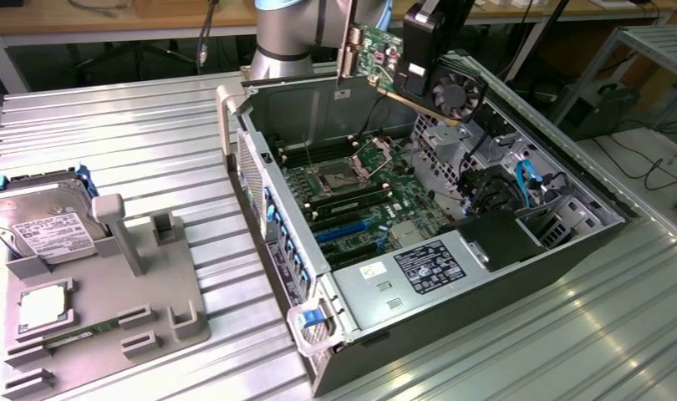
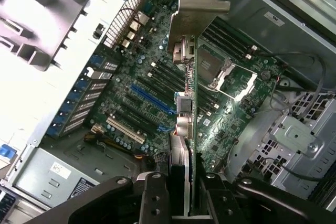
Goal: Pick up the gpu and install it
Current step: 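Insert the gpu into the slot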
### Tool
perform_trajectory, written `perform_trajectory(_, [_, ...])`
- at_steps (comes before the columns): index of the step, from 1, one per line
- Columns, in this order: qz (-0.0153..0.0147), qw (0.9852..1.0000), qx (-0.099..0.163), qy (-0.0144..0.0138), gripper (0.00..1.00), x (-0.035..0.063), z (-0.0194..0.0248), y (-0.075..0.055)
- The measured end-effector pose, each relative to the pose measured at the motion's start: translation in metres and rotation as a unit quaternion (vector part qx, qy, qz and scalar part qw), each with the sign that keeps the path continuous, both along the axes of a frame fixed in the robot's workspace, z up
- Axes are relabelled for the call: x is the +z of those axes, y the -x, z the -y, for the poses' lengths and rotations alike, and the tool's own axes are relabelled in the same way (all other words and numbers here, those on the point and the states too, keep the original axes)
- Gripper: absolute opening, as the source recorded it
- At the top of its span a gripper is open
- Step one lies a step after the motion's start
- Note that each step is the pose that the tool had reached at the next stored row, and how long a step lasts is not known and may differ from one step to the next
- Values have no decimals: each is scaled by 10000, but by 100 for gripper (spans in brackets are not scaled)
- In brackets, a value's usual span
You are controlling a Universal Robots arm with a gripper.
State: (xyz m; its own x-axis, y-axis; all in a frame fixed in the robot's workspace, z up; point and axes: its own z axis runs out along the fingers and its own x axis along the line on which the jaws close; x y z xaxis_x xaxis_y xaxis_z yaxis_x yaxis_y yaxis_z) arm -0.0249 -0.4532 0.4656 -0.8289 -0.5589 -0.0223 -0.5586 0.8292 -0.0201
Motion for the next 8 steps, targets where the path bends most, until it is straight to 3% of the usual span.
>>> perform_trajectory(8, [0,9993,379,0,28,0,2,0])
